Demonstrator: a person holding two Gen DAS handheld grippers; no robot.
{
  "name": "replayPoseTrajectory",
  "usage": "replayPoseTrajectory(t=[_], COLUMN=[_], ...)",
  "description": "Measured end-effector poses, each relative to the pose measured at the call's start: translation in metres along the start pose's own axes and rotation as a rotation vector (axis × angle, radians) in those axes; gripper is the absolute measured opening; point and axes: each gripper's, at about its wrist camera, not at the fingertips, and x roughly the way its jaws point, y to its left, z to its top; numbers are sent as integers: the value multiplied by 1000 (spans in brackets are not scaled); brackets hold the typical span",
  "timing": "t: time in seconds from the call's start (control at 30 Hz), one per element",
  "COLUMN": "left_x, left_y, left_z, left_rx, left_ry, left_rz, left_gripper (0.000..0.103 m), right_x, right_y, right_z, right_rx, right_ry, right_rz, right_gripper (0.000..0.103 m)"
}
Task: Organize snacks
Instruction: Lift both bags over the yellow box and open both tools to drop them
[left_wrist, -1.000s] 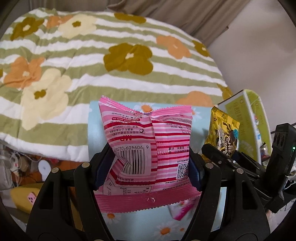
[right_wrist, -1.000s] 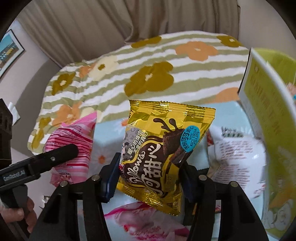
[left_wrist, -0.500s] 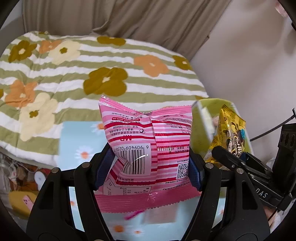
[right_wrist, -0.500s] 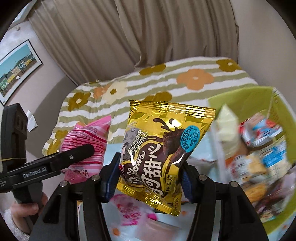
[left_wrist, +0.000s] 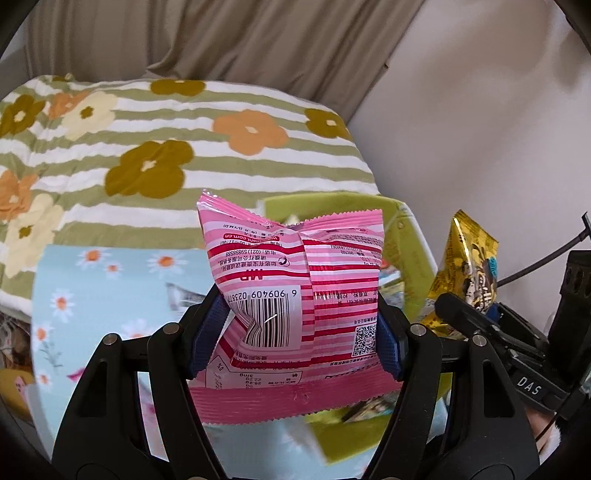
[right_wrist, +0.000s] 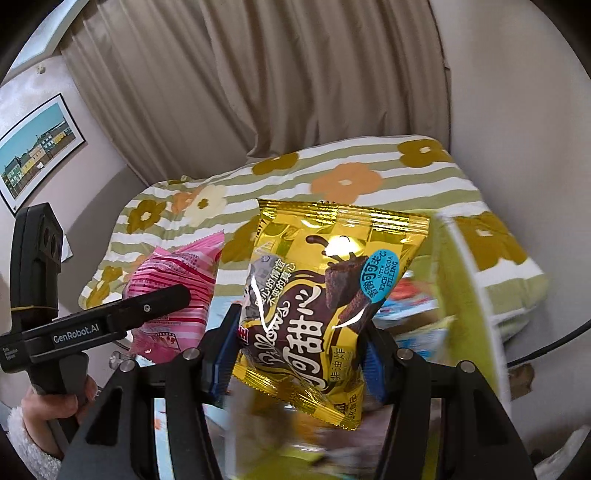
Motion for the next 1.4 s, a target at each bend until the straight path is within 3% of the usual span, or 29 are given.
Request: replayPoseTrajectory(t=[0.27, 0.33, 0.4, 0.47, 0.67, 1.07, 1.1, 1.17, 1.2, 1.23, 1.4], left_x=[44, 53, 60, 61, 50, 13, 12, 8, 6, 3, -18], left_y=[-53, -62, -67, -68, -58, -36, -33, -27, -25, -22, -10], left_z=[-4, -5, -9, -12, -31, -50, -51, -53, -54, -55, -64], left_rx=[69, 95, 123, 142, 151, 110, 100, 82, 76, 72, 42], left_ry=[41, 58, 78, 77, 85, 33, 36, 39, 39, 37, 8], left_rz=[4, 16, 54, 69, 106, 167, 178, 184, 184, 188, 213], left_gripper=[68, 73, 95, 102, 102, 102, 102, 102, 102, 102, 102], right_x=[-12, -14, -16, -19, -19, 19, 23, 23, 20, 14, -4], right_y=[-58, -65, -69, -71, -75, -65, -65, -66, -65, -64, -62], right_z=[0, -1, 0, -2, -4, -2, -2, -2, -2, -2, -6], right_rx=[66, 77, 86, 92, 77, 39, 48, 71, 75, 75, 42], right_ry=[8, 4, 1, 2, 26, 111, 122, 119, 103, 63, -8], right_rz=[-14, -19, -22, -23, -17, -21, -36, -62, -60, -49, -69], right_gripper=[54, 54, 54, 54, 54, 56, 60, 77, 94, 103, 103])
